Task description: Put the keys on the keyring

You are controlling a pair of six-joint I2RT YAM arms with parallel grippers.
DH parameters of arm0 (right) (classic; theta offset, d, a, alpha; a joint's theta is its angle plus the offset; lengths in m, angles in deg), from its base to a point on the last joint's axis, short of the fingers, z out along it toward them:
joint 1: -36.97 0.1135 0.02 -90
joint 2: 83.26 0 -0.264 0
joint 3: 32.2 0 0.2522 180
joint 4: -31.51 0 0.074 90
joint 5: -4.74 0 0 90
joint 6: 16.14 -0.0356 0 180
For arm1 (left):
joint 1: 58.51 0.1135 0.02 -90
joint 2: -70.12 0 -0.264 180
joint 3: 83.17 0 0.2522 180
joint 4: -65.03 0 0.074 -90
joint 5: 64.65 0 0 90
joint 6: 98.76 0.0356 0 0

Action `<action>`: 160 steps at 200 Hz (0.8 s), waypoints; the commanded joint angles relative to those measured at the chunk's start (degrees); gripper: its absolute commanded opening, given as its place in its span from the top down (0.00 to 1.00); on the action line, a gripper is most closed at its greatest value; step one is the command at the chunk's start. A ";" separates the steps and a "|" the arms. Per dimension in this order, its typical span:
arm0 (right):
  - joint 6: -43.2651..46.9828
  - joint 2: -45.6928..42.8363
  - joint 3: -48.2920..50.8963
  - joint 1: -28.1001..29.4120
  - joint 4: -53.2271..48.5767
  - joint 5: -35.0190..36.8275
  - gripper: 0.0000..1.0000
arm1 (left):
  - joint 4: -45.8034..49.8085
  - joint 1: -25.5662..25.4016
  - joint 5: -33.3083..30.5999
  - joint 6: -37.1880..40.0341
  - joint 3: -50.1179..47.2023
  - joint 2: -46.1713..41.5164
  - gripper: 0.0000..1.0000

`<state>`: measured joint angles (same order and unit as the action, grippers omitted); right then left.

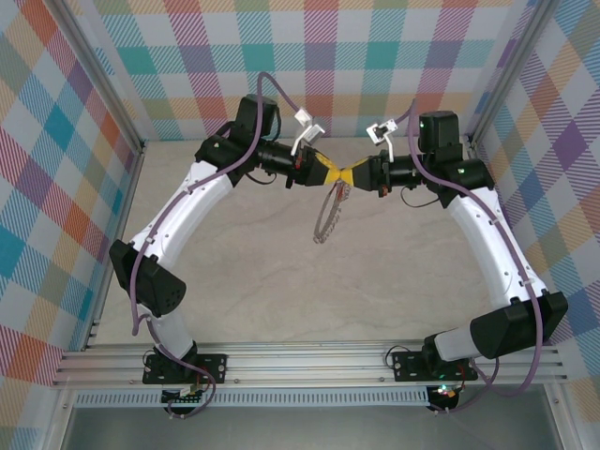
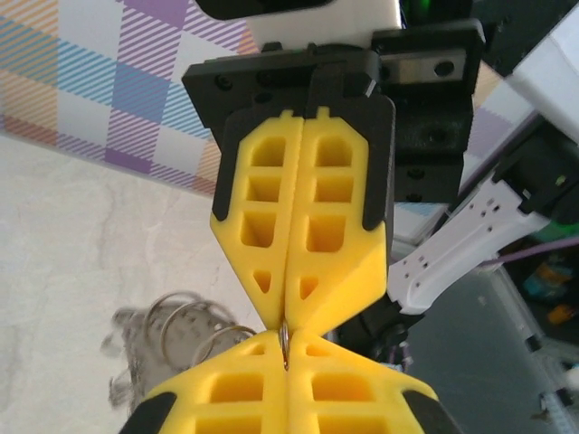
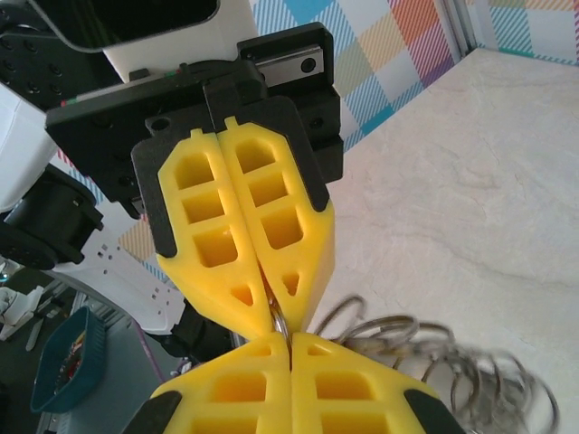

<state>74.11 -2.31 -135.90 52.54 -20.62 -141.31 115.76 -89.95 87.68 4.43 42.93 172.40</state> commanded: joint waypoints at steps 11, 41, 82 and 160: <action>-1.63 -0.38 0.96 -0.05 4.44 -1.65 1.00 | -1.41 -1.43 1.55 -0.22 0.54 -0.33 1.00; -3.72 -1.89 3.84 -0.10 7.37 -1.66 0.77 | -9.76 -1.34 -1.44 -4.75 -3.83 -2.93 1.00; -5.52 -4.01 8.14 -0.10 10.35 -1.59 0.75 | -11.83 -1.34 -2.55 -6.24 -4.04 -3.61 1.00; -10.00 -5.52 13.85 -0.08 16.54 -2.95 0.71 | -20.07 -1.25 -4.88 -10.63 -8.19 -6.48 1.00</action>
<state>66.64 -6.75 -124.55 51.69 -7.64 -140.59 105.31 -90.74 84.35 -3.02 36.39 169.78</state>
